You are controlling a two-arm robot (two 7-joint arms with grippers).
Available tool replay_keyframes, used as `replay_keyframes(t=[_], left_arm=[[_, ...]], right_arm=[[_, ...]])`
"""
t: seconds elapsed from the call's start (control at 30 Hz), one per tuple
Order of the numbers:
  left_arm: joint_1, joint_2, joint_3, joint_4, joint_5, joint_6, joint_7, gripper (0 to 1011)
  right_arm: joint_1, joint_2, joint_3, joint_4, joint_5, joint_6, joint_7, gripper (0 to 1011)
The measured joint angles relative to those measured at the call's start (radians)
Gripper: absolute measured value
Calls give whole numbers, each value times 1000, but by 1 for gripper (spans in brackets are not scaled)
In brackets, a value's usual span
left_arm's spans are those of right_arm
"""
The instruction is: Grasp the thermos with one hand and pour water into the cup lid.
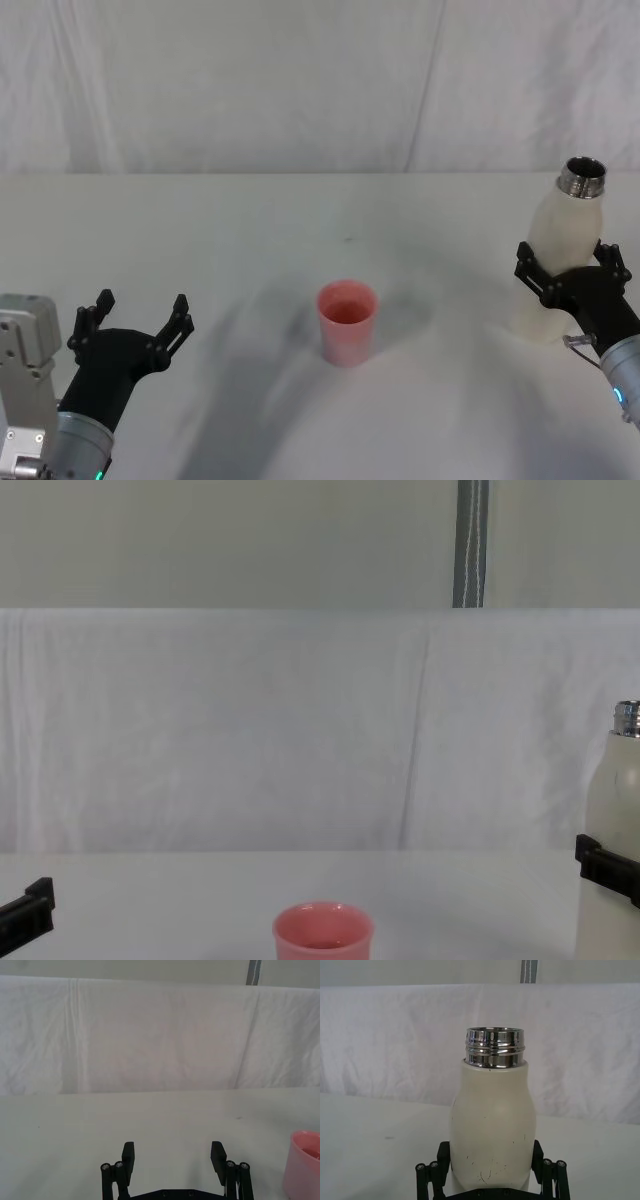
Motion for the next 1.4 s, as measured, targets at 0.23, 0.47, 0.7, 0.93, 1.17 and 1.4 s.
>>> replay_keyframes(t=[0.23, 0.47, 0.7, 0.93, 1.17, 1.4], left_arm=[[0, 0, 0, 0, 0, 0, 0, 1001], [0, 0, 0, 0, 0, 0, 0, 1001], [0, 0, 0, 0, 0, 0, 0, 1001], [0, 0, 0, 0, 0, 0, 0, 1001], [0, 0, 0, 0, 0, 0, 0, 1001], [0, 0, 0, 0, 0, 0, 0, 1001]], right_arm=[[0, 0, 0, 0, 0, 0, 0, 1001], [-2, 0, 2, -3, 0, 1, -1, 1001], [-9, -2, 7, -13, 3, 5, -5, 1001], [-18, -1, 9, -23, 8, 11, -4, 1001], [-25, 6, 8, -31, 16, 14, 9, 1001], [-34, 14, 4, -46, 17, 18, 14, 1001]])
